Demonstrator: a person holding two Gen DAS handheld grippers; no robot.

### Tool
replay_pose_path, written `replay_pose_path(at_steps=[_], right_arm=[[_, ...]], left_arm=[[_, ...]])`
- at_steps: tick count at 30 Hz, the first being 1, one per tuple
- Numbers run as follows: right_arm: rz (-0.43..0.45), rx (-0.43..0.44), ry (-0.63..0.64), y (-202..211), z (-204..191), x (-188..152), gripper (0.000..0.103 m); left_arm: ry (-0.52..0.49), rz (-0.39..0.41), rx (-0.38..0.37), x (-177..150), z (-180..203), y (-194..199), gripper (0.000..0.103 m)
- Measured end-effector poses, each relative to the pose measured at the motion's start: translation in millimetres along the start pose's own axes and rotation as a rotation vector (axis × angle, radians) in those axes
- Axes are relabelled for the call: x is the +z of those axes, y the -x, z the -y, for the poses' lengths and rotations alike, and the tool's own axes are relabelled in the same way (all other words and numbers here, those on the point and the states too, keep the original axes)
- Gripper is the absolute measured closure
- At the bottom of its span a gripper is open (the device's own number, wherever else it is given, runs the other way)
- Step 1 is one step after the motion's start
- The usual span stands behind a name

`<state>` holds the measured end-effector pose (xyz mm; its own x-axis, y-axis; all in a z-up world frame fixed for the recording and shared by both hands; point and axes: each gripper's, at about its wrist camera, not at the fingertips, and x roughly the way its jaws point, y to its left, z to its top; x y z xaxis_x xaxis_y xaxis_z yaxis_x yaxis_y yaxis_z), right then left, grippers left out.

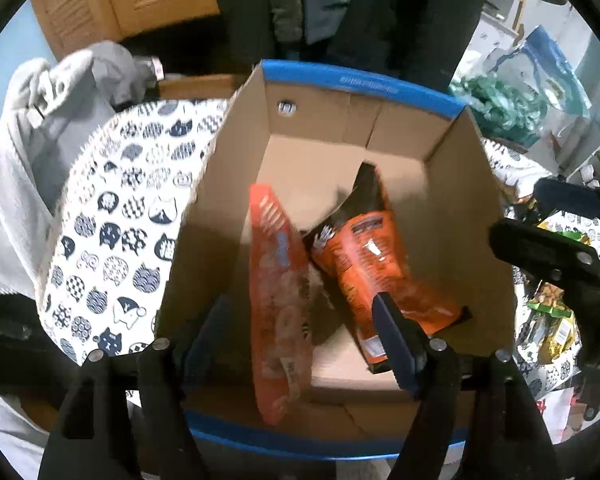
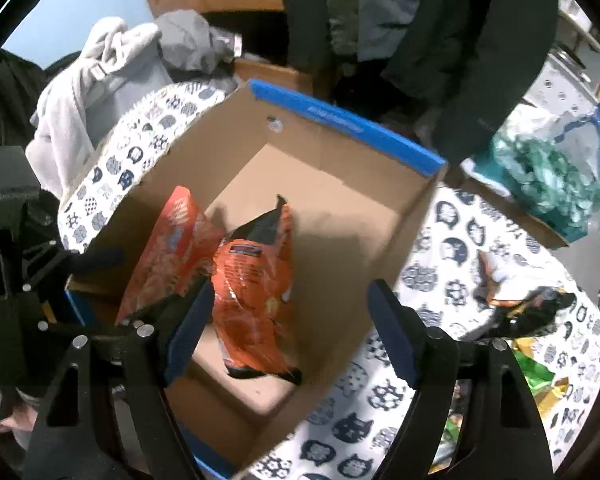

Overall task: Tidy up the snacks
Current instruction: 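Open both grippers to drop the orange bags into the box, then grasp the green pea snack bag with the left gripper while the right grasps a wafer pack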

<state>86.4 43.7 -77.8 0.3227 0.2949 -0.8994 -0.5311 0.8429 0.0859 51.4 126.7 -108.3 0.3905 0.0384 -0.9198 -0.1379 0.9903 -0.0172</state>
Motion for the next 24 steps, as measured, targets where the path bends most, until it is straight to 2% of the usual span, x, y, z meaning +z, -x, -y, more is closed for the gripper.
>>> replay_pose_path(at_steps=[10,24], right_arm=[[0.068,-0.047,-0.07,53,45,-27,0.022],[0.064,-0.147,-0.208,96,132,-96,0.022]], left_arm=[[-0.07,0.064,-0.033,4,40,22,0.026],[-0.186,0.107,-0.118,7,124,43,0.025]])
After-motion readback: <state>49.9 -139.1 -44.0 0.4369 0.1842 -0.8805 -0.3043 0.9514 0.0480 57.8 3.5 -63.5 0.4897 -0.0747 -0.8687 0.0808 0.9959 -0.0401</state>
